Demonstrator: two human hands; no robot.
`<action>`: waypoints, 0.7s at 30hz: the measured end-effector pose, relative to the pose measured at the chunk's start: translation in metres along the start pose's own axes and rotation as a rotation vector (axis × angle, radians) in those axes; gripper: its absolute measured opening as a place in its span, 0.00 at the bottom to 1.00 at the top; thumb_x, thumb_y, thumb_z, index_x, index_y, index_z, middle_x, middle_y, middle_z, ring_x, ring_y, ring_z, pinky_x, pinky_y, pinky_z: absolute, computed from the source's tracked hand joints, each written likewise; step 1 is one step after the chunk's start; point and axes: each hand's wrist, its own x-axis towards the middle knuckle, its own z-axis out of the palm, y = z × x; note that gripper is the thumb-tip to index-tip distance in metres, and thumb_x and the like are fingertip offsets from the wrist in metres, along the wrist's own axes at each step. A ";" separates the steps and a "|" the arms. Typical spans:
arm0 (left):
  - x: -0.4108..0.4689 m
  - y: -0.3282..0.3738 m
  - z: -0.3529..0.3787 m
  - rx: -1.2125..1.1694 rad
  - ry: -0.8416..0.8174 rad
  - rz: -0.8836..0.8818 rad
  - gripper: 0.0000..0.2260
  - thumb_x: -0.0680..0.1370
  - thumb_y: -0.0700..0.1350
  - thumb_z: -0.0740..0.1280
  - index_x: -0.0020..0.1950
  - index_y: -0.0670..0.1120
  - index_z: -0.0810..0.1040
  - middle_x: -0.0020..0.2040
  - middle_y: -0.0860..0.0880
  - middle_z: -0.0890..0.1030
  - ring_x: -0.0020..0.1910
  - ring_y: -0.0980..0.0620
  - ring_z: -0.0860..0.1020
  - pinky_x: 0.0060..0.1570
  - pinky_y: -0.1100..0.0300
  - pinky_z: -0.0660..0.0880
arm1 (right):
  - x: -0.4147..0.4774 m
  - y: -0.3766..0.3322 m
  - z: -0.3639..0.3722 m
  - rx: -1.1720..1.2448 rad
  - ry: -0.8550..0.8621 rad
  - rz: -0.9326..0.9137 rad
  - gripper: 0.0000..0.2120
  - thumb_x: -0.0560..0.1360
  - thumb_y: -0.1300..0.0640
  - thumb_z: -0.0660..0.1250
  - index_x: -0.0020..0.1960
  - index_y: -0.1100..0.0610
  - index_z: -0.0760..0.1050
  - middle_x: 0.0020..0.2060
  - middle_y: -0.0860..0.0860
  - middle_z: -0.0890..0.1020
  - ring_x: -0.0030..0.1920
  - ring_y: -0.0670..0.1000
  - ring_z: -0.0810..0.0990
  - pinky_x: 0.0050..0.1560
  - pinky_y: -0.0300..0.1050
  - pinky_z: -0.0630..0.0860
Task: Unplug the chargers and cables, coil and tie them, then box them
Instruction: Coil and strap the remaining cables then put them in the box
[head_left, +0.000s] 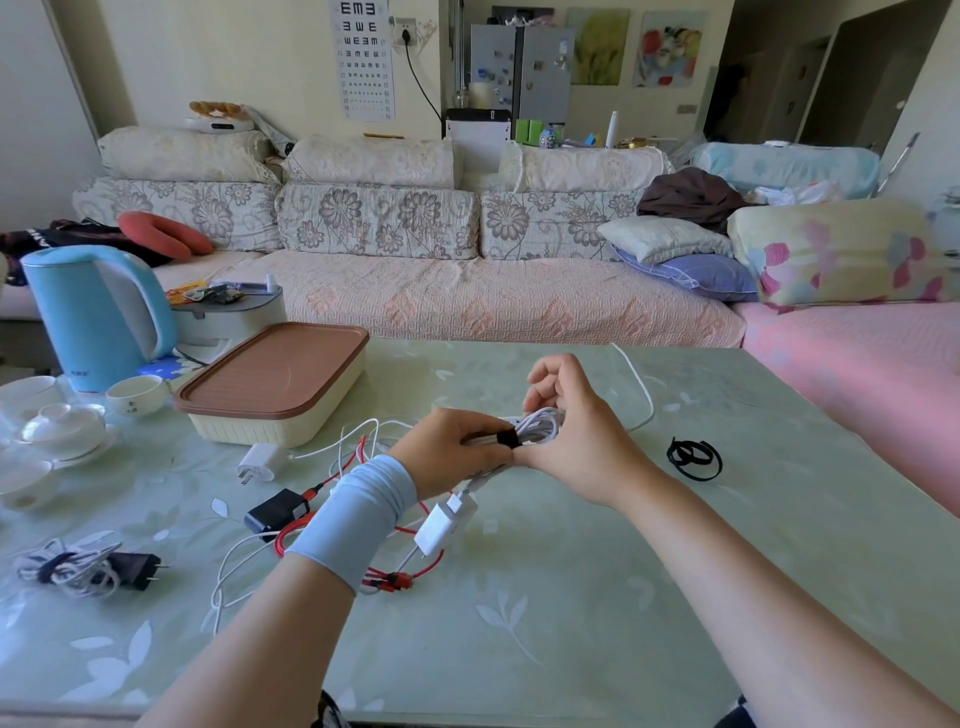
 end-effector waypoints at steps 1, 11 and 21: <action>0.001 -0.001 0.001 -0.039 0.002 -0.020 0.10 0.75 0.45 0.71 0.57 0.52 0.83 0.47 0.53 0.84 0.39 0.62 0.78 0.42 0.75 0.72 | 0.001 0.003 0.000 0.076 -0.007 0.033 0.35 0.60 0.59 0.82 0.55 0.39 0.64 0.45 0.49 0.77 0.43 0.50 0.80 0.47 0.47 0.77; 0.003 -0.001 0.007 -0.607 -0.011 -0.348 0.13 0.82 0.48 0.62 0.54 0.39 0.79 0.34 0.43 0.80 0.26 0.50 0.71 0.28 0.61 0.72 | 0.008 0.010 -0.007 0.769 0.004 0.505 0.23 0.74 0.71 0.54 0.67 0.63 0.72 0.47 0.58 0.81 0.42 0.56 0.80 0.45 0.49 0.77; -0.004 0.005 0.006 -0.870 -0.055 -0.338 0.08 0.82 0.45 0.61 0.52 0.41 0.76 0.36 0.46 0.79 0.31 0.52 0.77 0.26 0.61 0.72 | 0.001 0.004 0.006 0.698 -0.145 0.427 0.07 0.73 0.69 0.71 0.49 0.62 0.80 0.39 0.55 0.82 0.35 0.49 0.79 0.36 0.43 0.81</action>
